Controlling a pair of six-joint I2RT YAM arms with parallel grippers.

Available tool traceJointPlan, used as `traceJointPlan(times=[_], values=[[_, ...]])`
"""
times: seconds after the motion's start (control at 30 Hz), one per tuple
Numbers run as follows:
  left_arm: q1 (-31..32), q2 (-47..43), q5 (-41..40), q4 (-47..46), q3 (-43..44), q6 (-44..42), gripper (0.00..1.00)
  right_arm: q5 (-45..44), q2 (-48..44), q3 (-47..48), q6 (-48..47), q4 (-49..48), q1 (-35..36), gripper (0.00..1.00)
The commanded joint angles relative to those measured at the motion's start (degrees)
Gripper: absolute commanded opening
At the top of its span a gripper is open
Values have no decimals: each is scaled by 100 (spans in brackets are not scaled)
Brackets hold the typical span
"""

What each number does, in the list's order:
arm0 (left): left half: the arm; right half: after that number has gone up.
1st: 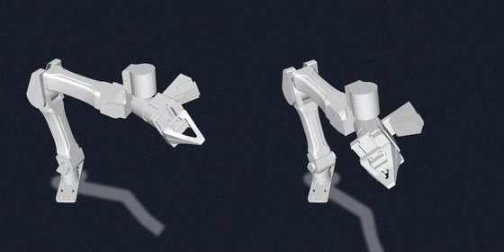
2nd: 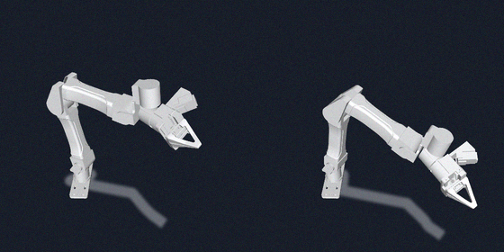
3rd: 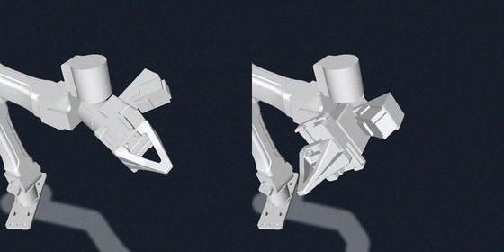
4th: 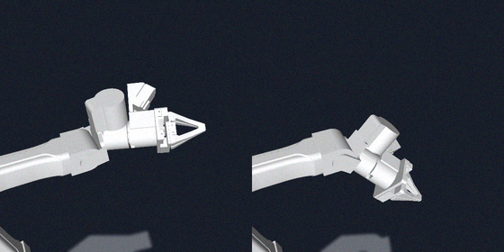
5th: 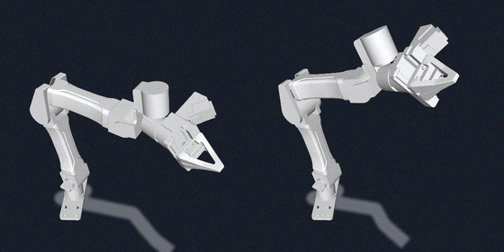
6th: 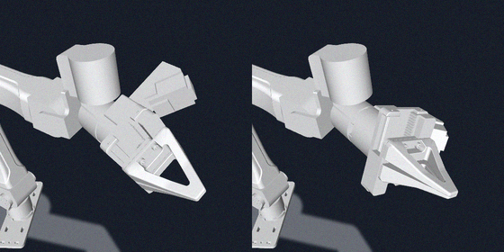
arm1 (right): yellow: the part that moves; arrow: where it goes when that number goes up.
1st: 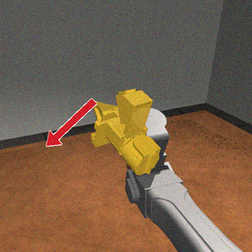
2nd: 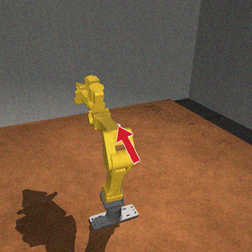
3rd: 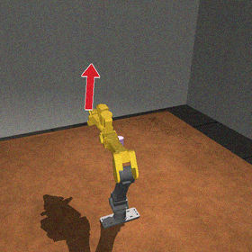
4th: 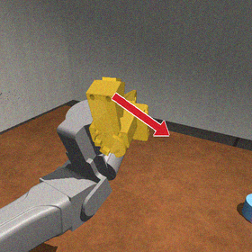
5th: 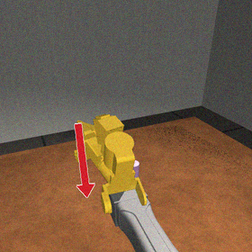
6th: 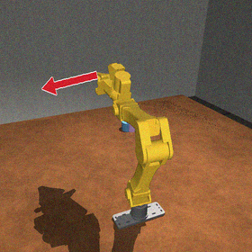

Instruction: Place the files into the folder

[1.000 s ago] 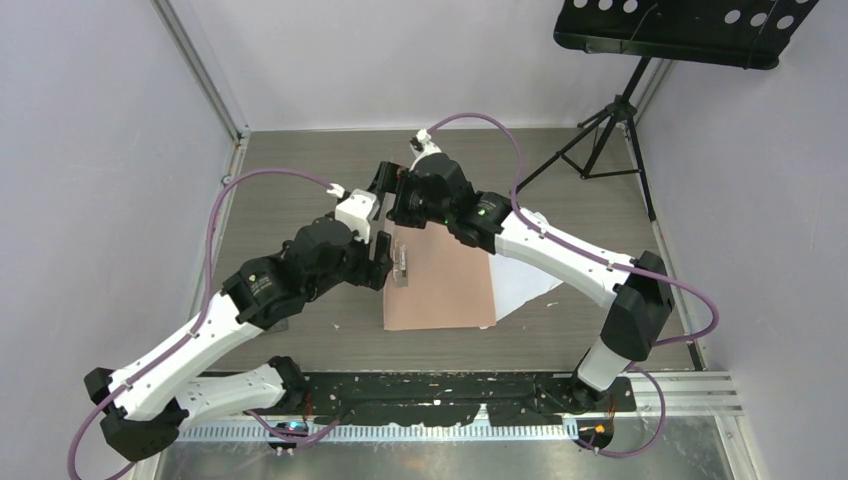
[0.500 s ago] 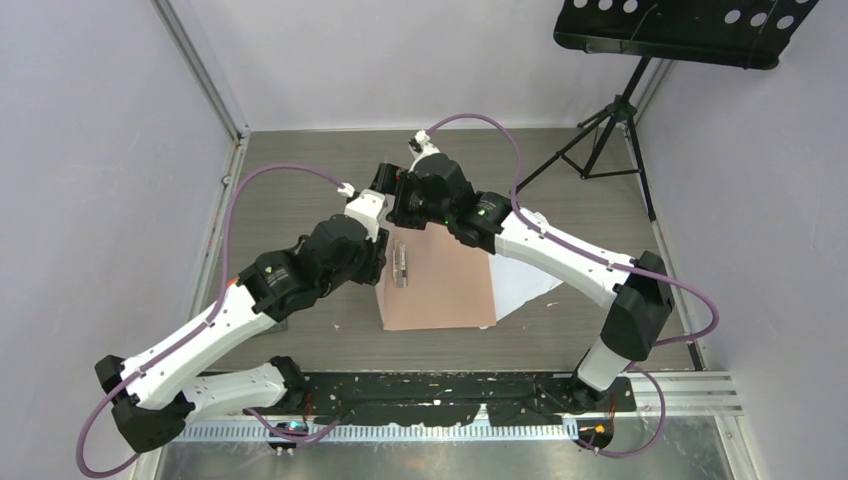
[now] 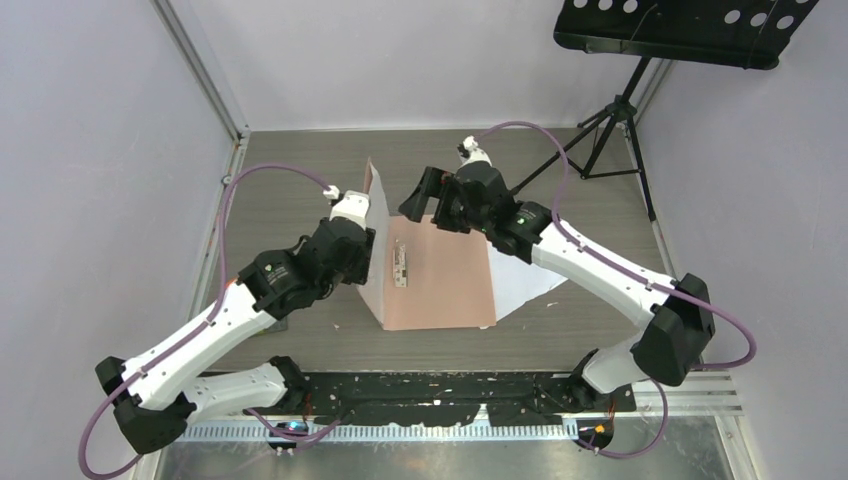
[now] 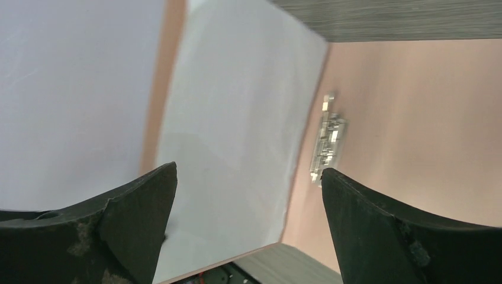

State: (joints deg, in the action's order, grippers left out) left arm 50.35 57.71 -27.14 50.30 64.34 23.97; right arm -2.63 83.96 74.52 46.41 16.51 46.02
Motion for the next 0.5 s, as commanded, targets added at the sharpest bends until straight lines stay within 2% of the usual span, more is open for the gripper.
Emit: traceJointPlan(times=[0.0,0.17,0.3,0.47], values=[[-176,-23,-631,452,-75,403,52,-284,-74,-449,-219,-17,-160,98],[-453,-110,-653,654,-106,450,54,-369,372,-415,-494,31,-183,100],[-592,-205,-468,588,-154,387,54,-392,882,-155,-733,85,-187,95],[-741,-253,-414,700,-179,314,62,-207,1675,448,-1083,208,-181,81]])
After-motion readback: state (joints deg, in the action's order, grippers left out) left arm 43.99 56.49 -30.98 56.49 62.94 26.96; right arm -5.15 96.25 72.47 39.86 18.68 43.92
